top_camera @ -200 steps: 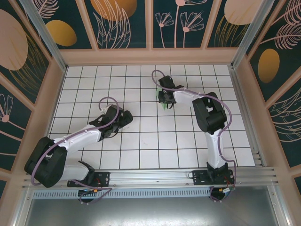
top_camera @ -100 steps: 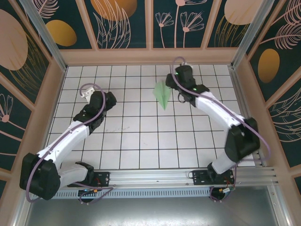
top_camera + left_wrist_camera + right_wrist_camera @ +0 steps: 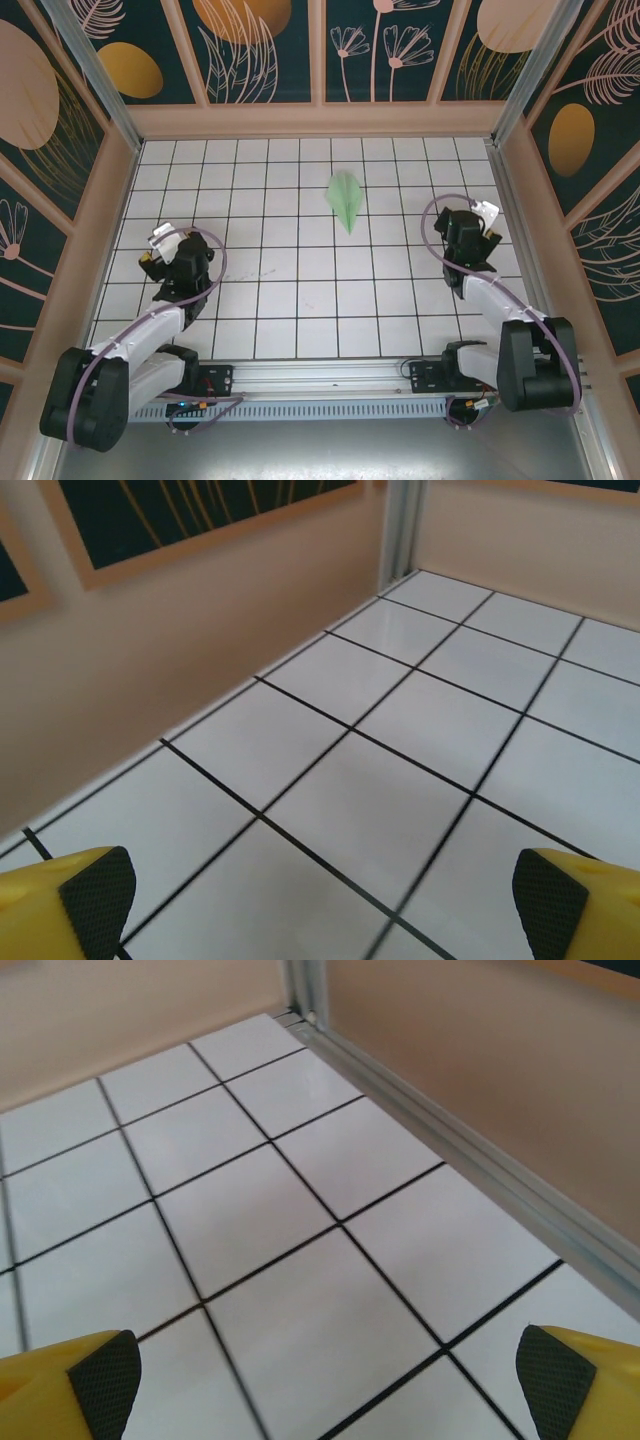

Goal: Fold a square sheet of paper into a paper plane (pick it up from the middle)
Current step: Move the paper plane to the top-center of the table, then reset both arms

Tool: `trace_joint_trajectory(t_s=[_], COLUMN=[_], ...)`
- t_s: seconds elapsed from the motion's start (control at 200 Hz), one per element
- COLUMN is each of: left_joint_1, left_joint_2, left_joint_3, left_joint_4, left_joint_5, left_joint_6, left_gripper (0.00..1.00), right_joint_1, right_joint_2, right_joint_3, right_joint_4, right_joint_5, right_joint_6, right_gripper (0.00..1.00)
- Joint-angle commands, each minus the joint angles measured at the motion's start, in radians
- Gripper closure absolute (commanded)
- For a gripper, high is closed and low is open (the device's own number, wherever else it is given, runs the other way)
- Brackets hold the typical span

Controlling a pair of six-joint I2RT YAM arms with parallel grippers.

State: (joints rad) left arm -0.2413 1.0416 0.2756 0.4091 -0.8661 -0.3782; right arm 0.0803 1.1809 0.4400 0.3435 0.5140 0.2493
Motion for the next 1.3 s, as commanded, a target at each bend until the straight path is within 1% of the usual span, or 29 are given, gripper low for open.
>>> trace_joint_trajectory(t_s=[0.0, 0.12, 0.175, 0.285, 0.365, 0.44, 0.465, 0.49, 0.565, 0.62, 0.656, 0.731, 0.846, 0.896, 0.941, 0.981, 1.296], left_joint_1=[0.053, 0.087, 0.092, 0.104, 0.128, 0.148, 0.155, 0.165, 0.176, 0.184, 0.185, 0.185, 0.186, 0.188, 0.19, 0.191, 0.198], left_joint_2=[0.05, 0.144, 0.173, 0.219, 0.25, 0.279, 0.286, 0.287, 0.299, 0.336, 0.37, 0.43, 0.484, 0.478, 0.486, 0.483, 0.482], left_joint_3=[-0.036, -0.069, -0.053, -0.069, -0.073, -0.086, -0.09, -0.084, -0.086, -0.105, -0.106, -0.089, -0.067, -0.066, -0.066, -0.058, -0.065], left_joint_4=[0.267, 0.43, 0.445, 0.586, 0.658, 0.745, 0.771, 0.76, 0.785, 0.865, 0.902, 0.929, 0.934, 0.916, 0.932, 0.907, 0.916], left_joint_5=[0.015, 0.128, 0.175, 0.255, 0.324, 0.393, 0.421, 0.453, 0.516, 0.553, 0.565, 0.578, 0.59, 0.598, 0.59, 0.587, 0.58], left_joint_6=[0.124, 0.162, 0.198, 0.28, 0.304, 0.322, 0.317, 0.313, 0.302, 0.294, 0.296, 0.3, 0.306, 0.303, 0.303, 0.295, 0.291], left_gripper=[0.01, 0.01, 0.01, 0.01, 0.01, 0.01, 0.01, 0.02, 0.02, 0.02, 0.02, 0.01, 0.01, 0.01, 0.01, 0.01, 0.01], right_joint_1=[-0.026, -0.028, -0.028, -0.029, -0.031, -0.038, -0.045, -0.053, -0.07, -0.08, -0.081, -0.086, -0.087, -0.088, -0.088, -0.089, -0.09], right_joint_2=[0.047, 0.133, 0.166, 0.209, 0.22, 0.241, 0.251, 0.263, 0.302, 0.32, 0.33, 0.353, 0.358, 0.357, 0.358, 0.358, 0.358], right_joint_3=[-0.058, -0.135, -0.155, -0.16, -0.163, -0.194, -0.202, -0.203, -0.212, -0.212, -0.211, -0.215, -0.221, -0.22, -0.219, -0.219, -0.218], right_joint_4=[0.281, 0.522, 0.594, 0.657, 0.689, 0.789, 0.813, 0.824, 0.868, 0.883, 0.889, 0.916, 0.929, 0.926, 0.925, 0.924, 0.923], right_joint_5=[0.007, -0.048, -0.076, -0.144, -0.195, -0.248, -0.274, -0.299, -0.335, -0.374, -0.381, -0.402, -0.406, -0.407, -0.407, -0.408, -0.41], right_joint_6=[-0.078, -0.136, -0.157, -0.191, -0.21, -0.225, -0.224, -0.223, -0.215, -0.215, -0.214, -0.22, -0.219, -0.22, -0.219, -0.219, -0.217], right_gripper=[0.01, 0.01, 0.01, 0.01, 0.01, 0.01, 0.01, 0.01, 0.01, 0.01, 0.01, 0.01, 0.01, 0.01, 0.01, 0.01, 0.01])
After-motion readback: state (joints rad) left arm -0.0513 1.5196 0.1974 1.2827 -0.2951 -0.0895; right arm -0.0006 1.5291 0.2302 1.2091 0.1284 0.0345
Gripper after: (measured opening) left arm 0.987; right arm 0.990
